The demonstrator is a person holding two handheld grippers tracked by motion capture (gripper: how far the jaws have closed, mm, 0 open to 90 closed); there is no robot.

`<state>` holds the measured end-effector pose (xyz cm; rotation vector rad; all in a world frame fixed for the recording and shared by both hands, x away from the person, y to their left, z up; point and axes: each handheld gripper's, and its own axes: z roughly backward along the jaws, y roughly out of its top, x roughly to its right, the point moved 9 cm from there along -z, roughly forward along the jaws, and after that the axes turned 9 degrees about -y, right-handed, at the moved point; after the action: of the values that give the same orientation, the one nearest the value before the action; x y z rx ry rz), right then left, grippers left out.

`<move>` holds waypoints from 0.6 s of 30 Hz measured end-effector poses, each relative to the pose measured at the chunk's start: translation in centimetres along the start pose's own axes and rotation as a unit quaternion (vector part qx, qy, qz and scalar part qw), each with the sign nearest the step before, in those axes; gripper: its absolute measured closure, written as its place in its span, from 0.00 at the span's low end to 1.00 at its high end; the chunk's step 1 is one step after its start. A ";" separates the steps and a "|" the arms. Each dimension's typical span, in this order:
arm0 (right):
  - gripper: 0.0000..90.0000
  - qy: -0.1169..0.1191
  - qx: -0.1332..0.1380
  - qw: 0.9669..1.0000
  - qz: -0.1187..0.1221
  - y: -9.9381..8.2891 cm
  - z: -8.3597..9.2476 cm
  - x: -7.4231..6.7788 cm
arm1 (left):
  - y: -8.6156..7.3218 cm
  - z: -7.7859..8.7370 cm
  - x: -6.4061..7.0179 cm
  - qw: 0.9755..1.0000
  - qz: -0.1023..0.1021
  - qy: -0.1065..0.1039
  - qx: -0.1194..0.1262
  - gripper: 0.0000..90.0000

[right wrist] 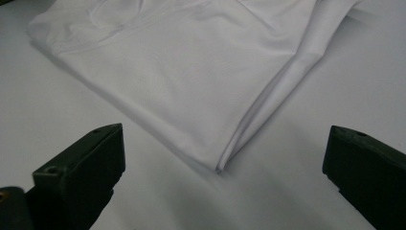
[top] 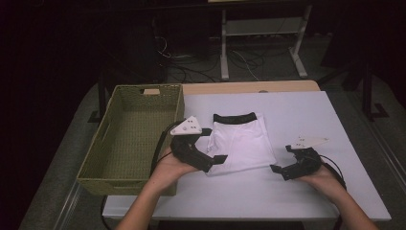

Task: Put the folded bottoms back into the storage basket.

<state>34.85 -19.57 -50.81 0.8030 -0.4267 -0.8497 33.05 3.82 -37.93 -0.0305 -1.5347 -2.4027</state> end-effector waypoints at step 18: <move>0.02 0.003 0.001 1.000 0.002 0.0 0.0 -0.1 | 0.0 -3.8 -0.1 1.000 -0.006 -0.002 -0.006 0.00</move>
<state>34.82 -19.47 -50.79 0.8060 -0.4242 -0.8439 33.70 0.51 -39.59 -0.0286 -1.5267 -2.4231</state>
